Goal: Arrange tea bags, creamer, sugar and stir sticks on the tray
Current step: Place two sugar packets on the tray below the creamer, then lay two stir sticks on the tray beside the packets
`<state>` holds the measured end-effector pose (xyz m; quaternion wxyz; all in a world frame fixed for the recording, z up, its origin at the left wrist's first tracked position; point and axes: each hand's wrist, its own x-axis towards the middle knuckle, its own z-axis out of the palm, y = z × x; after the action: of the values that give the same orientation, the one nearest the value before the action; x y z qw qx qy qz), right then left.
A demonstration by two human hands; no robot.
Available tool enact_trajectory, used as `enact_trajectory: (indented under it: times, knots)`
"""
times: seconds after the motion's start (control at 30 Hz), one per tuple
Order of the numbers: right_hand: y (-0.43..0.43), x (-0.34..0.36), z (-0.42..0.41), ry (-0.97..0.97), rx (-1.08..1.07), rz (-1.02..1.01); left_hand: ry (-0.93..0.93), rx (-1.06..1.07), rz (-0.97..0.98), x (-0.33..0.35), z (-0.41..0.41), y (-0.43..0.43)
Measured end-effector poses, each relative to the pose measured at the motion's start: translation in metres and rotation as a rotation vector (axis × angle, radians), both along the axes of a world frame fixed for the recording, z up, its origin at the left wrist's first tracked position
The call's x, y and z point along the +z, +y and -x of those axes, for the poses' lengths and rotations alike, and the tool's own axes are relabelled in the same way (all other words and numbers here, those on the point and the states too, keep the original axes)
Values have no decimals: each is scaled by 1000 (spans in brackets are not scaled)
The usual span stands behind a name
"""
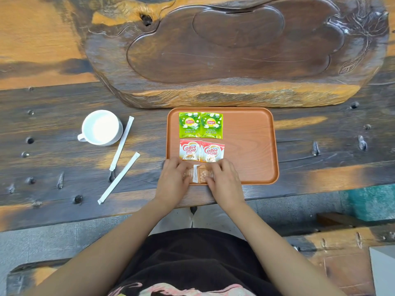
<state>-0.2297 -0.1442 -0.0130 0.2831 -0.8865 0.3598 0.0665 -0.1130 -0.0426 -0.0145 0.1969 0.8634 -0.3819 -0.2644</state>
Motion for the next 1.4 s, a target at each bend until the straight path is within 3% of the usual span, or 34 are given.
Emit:
enact_trajectory:
  times: [0.3, 0.57, 0.73, 0.83, 1.03, 1.33, 1.4]
  knots:
    - [-13, -1, -11, -84, -69, 122, -6, -1, 14, -2, -1, 1]
    - [-30, -7, -22, -37, 11, 86, -13, -18, 49, 2, -5, 4]
    - [-22, -1, -31, -98, 33, 88, -132, 193, 82, 12, -38, 29]
    - [-11, 5, -57, -140, 142, 78, -240, 360, -20, 8, -70, 61]
    - [2, 3, -147, -155, 447, 28, -180, 443, -283, 3, -89, 97]
    - [2, -7, -247, 66, 768, 130, 38, 602, -205, -5, -94, 108]
    - [3, -9, -253, 101, 781, 65, 61, 593, -180, -5, -95, 109]
